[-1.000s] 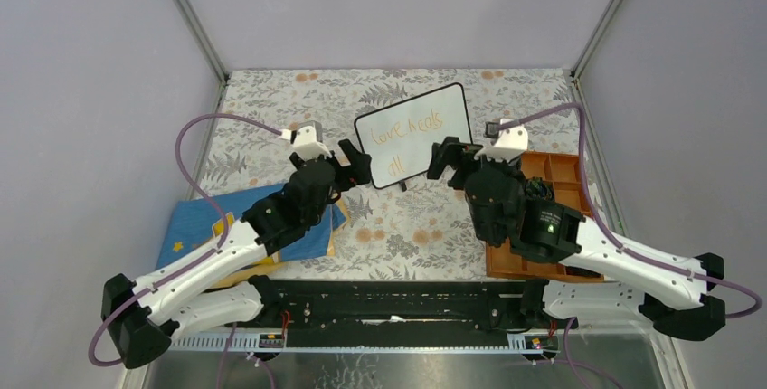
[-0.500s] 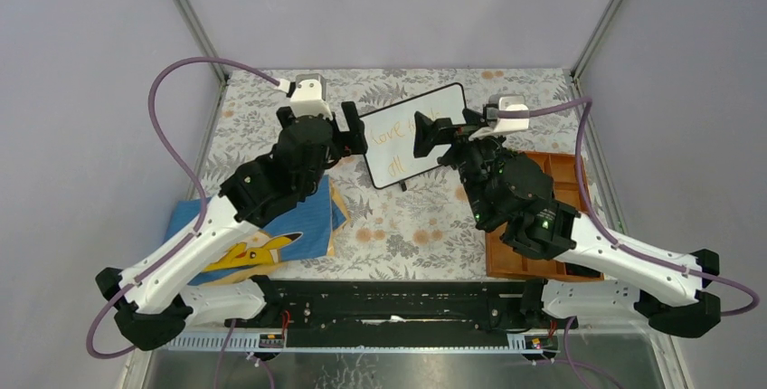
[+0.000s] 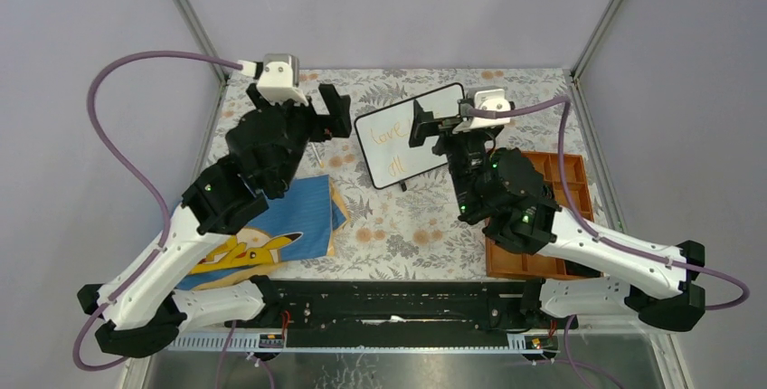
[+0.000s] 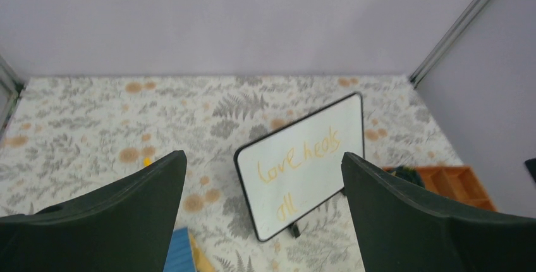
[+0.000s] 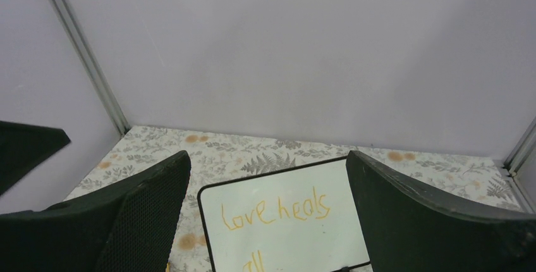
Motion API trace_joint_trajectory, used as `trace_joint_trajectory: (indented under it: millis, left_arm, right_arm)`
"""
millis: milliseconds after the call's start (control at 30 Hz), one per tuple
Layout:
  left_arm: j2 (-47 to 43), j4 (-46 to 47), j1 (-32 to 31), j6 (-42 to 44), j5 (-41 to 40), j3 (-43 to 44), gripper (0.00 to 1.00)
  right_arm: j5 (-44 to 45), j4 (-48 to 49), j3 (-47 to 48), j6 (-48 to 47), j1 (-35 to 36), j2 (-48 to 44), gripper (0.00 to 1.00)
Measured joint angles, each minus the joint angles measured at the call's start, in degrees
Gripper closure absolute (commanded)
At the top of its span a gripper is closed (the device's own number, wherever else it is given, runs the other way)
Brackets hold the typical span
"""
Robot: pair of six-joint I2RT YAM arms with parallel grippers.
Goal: Write a sentence on the whiteboard
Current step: Reset both arms
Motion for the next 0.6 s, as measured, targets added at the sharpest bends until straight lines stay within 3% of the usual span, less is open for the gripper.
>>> trace_joint_trajectory:
  millis: [300, 600]
  left_arm:
    - [-0.7, 0.7, 0.0, 3.5, 0.3, 12.5, 0.01]
    - [-6.2, 3.5, 0.0, 3.6, -1.2, 9.5, 0.01]
  right_arm:
    - [0.1, -0.5, 13.2, -5.9, 0.0, -1.6, 0.00]
    - [4.0, 1.5, 13.0, -9.2, 0.0, -8.7, 0.00]
